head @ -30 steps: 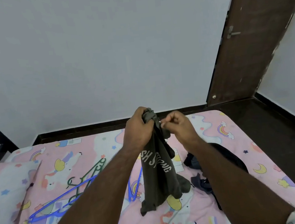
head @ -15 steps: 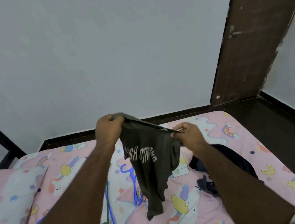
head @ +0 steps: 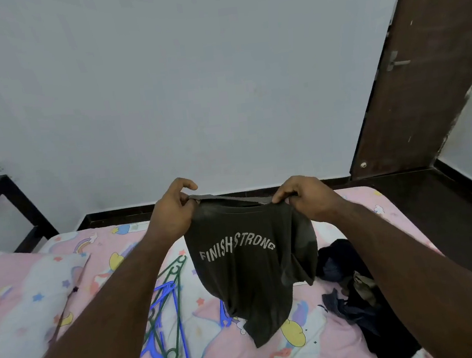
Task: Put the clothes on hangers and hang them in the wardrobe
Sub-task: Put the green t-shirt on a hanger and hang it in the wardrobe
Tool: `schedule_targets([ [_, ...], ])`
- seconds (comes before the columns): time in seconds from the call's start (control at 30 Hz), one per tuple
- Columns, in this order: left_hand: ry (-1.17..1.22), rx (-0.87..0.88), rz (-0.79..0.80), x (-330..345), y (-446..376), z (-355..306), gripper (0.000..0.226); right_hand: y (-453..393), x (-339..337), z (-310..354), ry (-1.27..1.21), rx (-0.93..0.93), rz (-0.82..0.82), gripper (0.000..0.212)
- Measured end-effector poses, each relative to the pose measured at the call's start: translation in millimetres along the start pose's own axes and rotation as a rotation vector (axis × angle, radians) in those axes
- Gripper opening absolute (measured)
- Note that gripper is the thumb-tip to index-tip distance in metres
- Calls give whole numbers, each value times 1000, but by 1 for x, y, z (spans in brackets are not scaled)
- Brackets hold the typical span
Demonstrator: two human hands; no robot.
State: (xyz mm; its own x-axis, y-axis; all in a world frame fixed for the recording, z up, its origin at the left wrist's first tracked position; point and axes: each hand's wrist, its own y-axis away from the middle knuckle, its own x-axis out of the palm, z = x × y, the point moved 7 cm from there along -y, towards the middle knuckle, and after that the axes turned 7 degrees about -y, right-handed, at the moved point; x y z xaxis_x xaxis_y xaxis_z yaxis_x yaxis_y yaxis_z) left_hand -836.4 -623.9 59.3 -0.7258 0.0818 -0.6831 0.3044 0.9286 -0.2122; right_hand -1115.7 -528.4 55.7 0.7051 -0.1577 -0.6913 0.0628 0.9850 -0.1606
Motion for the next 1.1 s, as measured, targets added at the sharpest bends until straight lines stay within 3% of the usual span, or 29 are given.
schedule_targets([
  [0.13, -83, 130, 10, -1, 5, -13, 30, -1, 3, 8, 152, -62, 67, 46],
  [0.3, -278, 153, 73, 4, 7, -21, 49, 1, -1, 3, 146, 84, 66, 32],
  [0.4, -395, 119, 72, 6, 6, -20, 43, 0, -5, 1, 201, 147, -5, 22],
  [0.47, -462, 112, 48, 5, 7, -21, 35, -1, -11, 3, 283, 167, -102, 39],
  [0.53, -486, 118, -1, 1, 8, -22, 28, -1, -15, 9, 375, 183, -169, 41],
  [0.8, -445, 96, -176, 1, 8, -26, 18, 2, 9, 24, 534, 153, -123, 11],
  [0.9, -443, 70, -182, -1, 7, -17, 25, 5, 18, 21, 599, 50, -88, 23],
  [1.1, -437, 91, -71, 1, 10, -14, 43, 3, 13, 20, 606, 122, -39, 45],
])
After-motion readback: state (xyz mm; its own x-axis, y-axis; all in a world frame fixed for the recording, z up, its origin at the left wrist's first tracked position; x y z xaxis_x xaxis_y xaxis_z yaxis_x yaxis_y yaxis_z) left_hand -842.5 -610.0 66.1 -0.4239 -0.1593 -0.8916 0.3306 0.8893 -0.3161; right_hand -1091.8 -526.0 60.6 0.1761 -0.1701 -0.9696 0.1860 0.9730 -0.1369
